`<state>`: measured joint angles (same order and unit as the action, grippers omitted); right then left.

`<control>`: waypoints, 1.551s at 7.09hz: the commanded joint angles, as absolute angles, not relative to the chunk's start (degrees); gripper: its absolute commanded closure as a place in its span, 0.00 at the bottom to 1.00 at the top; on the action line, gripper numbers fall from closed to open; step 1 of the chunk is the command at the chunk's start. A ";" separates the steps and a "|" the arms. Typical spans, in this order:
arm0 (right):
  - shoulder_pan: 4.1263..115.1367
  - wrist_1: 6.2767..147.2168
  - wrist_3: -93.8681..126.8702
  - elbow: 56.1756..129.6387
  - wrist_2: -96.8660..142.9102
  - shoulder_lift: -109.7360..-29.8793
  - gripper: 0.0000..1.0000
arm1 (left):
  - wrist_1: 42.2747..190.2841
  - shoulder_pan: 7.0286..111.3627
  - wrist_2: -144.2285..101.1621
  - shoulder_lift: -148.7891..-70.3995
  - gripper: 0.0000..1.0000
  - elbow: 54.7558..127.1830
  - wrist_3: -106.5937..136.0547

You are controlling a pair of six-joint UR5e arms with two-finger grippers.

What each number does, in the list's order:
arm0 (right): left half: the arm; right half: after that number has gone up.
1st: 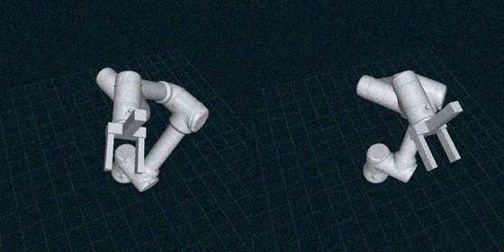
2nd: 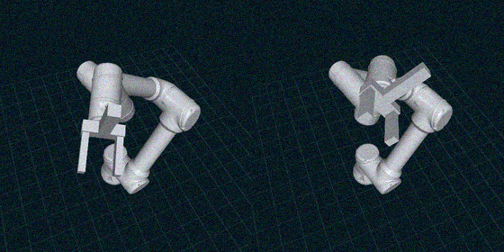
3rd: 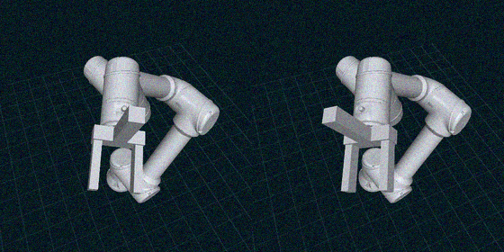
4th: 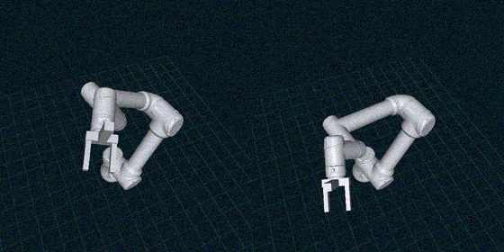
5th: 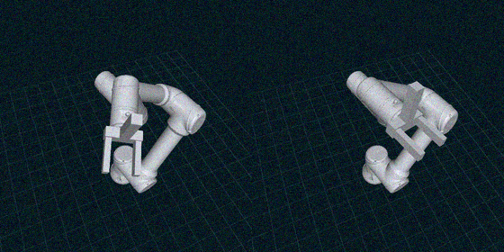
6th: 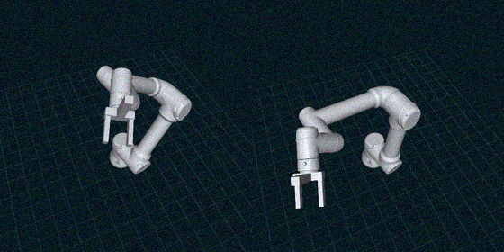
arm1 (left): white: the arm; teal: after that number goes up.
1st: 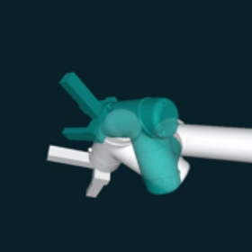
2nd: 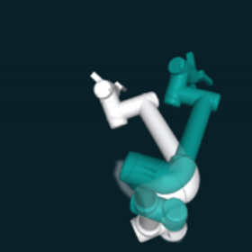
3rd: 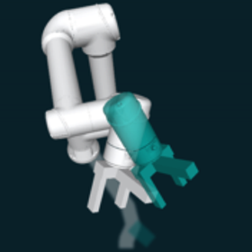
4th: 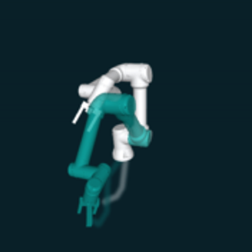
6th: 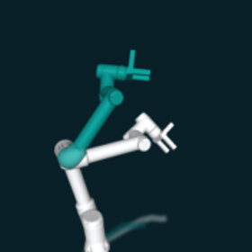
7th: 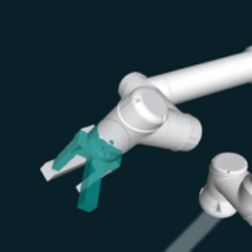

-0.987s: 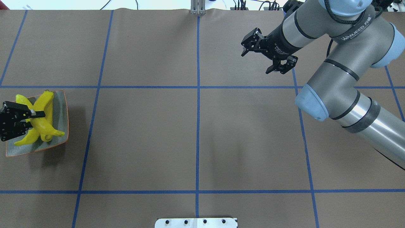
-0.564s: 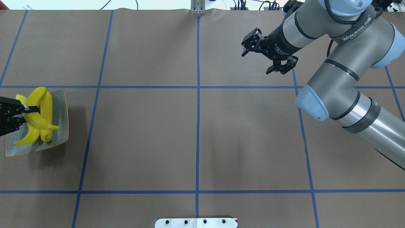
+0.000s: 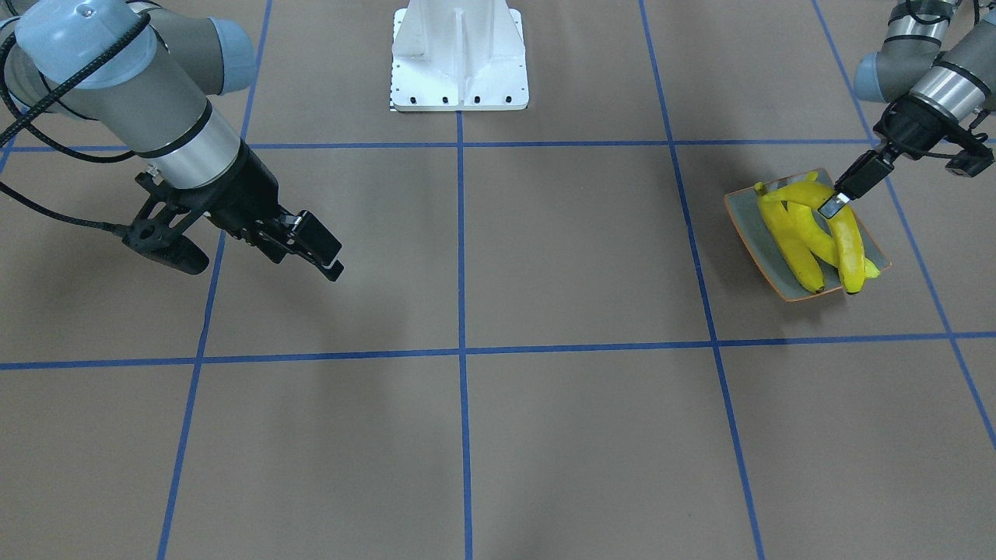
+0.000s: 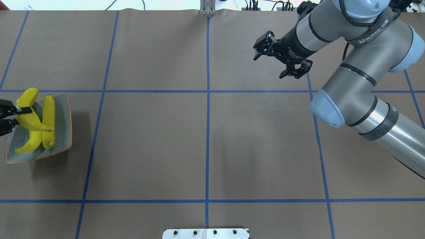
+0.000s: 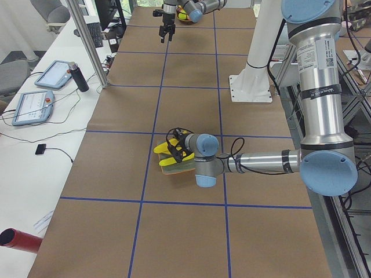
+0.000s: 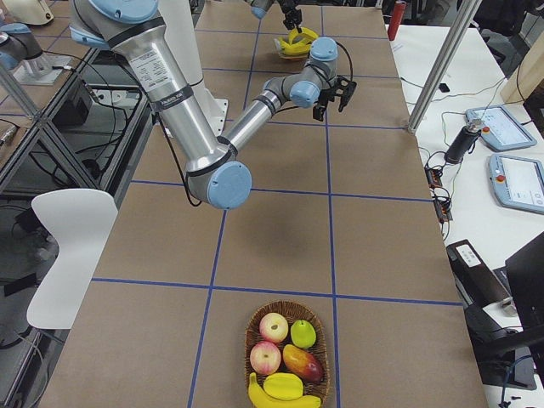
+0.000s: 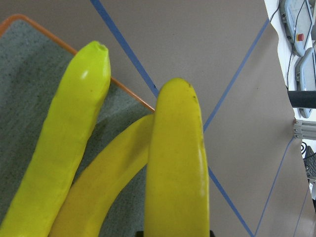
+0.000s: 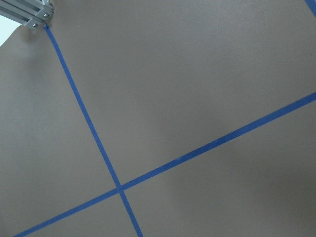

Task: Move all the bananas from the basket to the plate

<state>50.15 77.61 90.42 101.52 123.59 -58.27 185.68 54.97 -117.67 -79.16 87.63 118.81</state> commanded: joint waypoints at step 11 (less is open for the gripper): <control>52.46 78.13 84.84 102.13 124.71 -60.19 0.00 | 178.68 66.46 -131.84 -87.82 0.00 85.78 117.96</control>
<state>51.19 77.86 87.69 101.99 124.32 -59.13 186.43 59.54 -124.81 -82.03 85.45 118.38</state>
